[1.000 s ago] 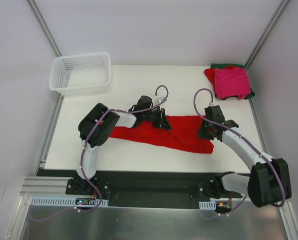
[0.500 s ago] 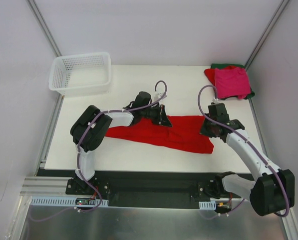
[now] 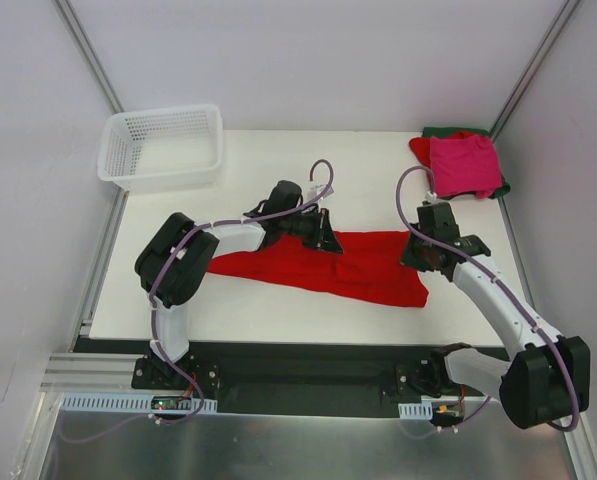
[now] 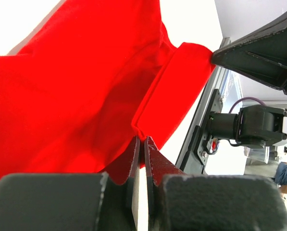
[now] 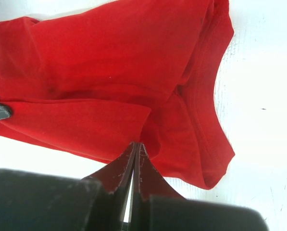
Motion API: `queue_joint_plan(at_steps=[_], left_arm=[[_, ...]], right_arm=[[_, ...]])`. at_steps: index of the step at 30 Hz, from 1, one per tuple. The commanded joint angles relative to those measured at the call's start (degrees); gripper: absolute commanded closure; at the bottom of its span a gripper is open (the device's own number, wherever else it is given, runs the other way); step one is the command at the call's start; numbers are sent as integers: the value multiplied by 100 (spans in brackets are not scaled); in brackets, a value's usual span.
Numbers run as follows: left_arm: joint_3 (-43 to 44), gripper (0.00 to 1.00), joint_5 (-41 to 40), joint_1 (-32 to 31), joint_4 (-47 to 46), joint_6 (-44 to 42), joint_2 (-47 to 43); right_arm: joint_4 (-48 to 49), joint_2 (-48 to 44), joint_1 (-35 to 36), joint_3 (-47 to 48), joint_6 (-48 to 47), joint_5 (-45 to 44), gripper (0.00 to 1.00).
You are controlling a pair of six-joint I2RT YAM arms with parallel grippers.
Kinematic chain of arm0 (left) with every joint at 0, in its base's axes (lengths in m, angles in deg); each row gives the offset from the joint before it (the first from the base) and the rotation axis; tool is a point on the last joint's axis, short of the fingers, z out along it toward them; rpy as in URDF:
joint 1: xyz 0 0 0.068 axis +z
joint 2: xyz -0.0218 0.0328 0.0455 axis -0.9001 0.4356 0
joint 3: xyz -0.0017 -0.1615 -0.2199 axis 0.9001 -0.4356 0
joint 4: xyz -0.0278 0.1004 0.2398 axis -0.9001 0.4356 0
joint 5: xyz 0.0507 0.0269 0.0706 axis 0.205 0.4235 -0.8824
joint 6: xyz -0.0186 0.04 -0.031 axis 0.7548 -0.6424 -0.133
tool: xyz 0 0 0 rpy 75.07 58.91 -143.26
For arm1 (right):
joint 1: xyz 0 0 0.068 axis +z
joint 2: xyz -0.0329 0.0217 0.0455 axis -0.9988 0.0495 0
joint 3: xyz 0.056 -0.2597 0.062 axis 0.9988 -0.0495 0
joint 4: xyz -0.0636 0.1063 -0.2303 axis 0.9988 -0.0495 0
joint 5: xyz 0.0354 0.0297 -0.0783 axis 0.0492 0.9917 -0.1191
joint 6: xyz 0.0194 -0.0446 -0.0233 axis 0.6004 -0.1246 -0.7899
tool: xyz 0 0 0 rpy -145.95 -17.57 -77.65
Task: Fold and stack the t-shirts
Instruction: Fold the other side of the tshirt into a rectangle
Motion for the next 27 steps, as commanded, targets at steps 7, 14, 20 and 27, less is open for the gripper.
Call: queue_joint_plan(at_steps=[7,14,20,27], left_arm=[[398,100,12,-40,1,-314,324],[679,99,56,-49,1,-341,1081],[495,78,-23,-40,-61,-323,1204],[345,53,-129,-40,-17,-367,687]], right_arm=[[590,680,-65,-62,-110,-69,99],[758,1042,-56,-150,-136,27,98],[617,910,-65,-97,-198,-104,79],[257,524,-74,105,-277,-385,61]])
